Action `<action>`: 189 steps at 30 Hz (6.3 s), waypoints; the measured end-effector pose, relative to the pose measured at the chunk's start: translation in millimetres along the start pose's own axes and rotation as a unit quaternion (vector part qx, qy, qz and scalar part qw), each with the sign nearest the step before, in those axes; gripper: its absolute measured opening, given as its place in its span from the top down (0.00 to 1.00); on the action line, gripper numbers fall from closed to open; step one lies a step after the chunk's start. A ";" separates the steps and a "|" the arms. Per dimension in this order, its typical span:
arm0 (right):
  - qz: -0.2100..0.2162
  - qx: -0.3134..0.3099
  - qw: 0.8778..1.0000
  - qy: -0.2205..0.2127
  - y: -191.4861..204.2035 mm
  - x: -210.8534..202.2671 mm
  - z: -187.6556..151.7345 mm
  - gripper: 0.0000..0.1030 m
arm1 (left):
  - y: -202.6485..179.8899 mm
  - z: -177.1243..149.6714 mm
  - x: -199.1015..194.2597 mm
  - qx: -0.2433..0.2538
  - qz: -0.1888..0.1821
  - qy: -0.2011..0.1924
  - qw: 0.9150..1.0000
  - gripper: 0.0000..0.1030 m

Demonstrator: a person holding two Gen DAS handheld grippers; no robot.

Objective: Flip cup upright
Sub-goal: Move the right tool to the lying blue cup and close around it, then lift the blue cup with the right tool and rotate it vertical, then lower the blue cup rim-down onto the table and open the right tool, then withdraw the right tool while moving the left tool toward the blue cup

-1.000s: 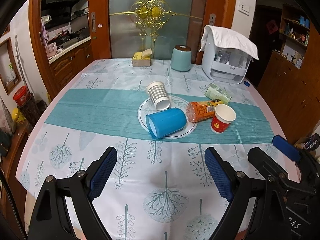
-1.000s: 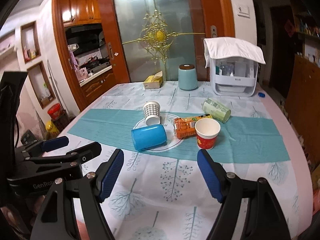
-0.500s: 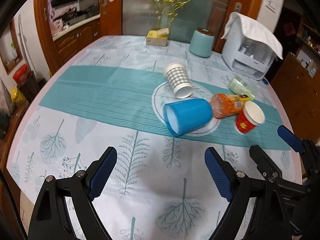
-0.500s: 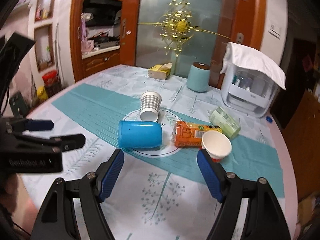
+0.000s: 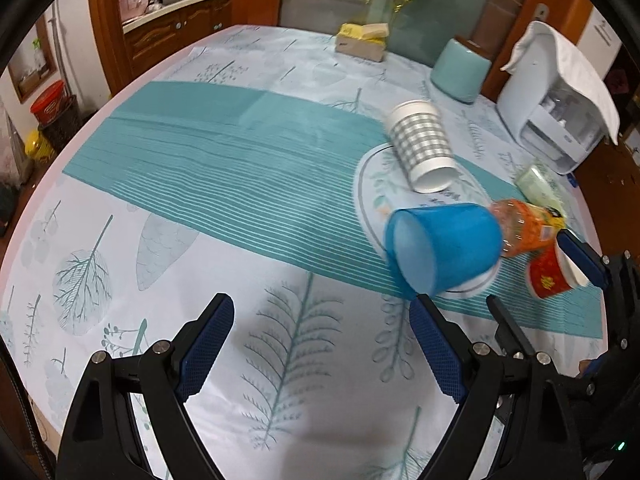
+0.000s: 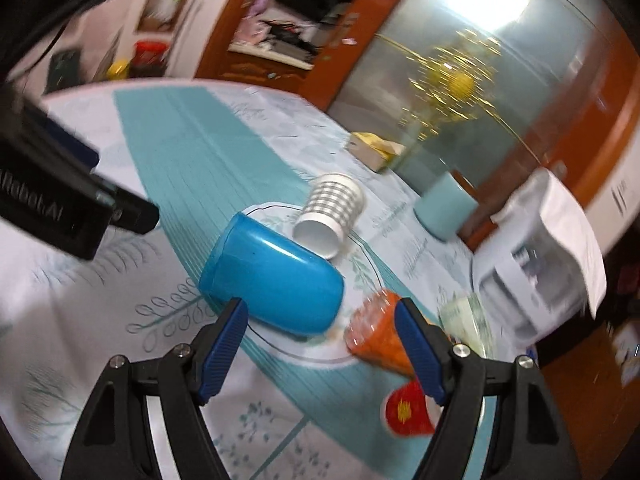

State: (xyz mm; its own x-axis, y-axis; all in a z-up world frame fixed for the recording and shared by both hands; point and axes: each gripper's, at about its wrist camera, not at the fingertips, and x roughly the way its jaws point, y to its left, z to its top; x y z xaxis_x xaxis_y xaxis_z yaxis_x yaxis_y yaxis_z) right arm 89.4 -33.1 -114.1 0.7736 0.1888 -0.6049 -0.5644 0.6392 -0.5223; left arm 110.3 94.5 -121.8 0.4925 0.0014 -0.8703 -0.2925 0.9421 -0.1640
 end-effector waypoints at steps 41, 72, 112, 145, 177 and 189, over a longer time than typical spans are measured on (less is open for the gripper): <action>0.219 0.161 0.944 0.188 -31.9 78.0 37.5 0.30 | 44.4 2.5 34.9 -0.050 -0.002 0.036 0.998 0.14; 0.270 0.521 0.775 0.236 -69.7 54.9 -50.7 0.32 | -29.5 -32.5 -13.5 0.080 -0.037 0.043 0.995 0.14; 0.263 0.519 0.785 0.214 -8.7 -37.7 -112.2 0.37 | -27.0 -80.2 -47.0 0.112 -0.054 0.057 0.991 0.15; 0.207 0.495 0.829 0.158 -32.7 -90.5 -121.1 0.27 | -61.2 -94.9 -83.4 0.158 -0.091 0.045 0.982 0.15; 0.088 0.430 0.897 0.054 -62.5 -190.8 -126.7 0.27 | -111.1 -110.2 -125.3 0.198 -0.110 -0.002 0.974 0.15; 0.069 0.435 0.897 0.044 -65.7 -191.5 -138.6 0.26 | -120.0 -114.3 -114.4 0.191 -0.092 0.003 0.977 0.14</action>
State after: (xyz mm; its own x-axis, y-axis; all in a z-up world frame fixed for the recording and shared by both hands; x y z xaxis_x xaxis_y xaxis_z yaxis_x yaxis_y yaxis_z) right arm -61.5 -214.6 -47.2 0.6660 0.2758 -0.6931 -0.1858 0.9612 0.2040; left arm -4.6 -57.0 -55.6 0.5034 -0.1805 -0.8450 0.1276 0.9827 -0.1339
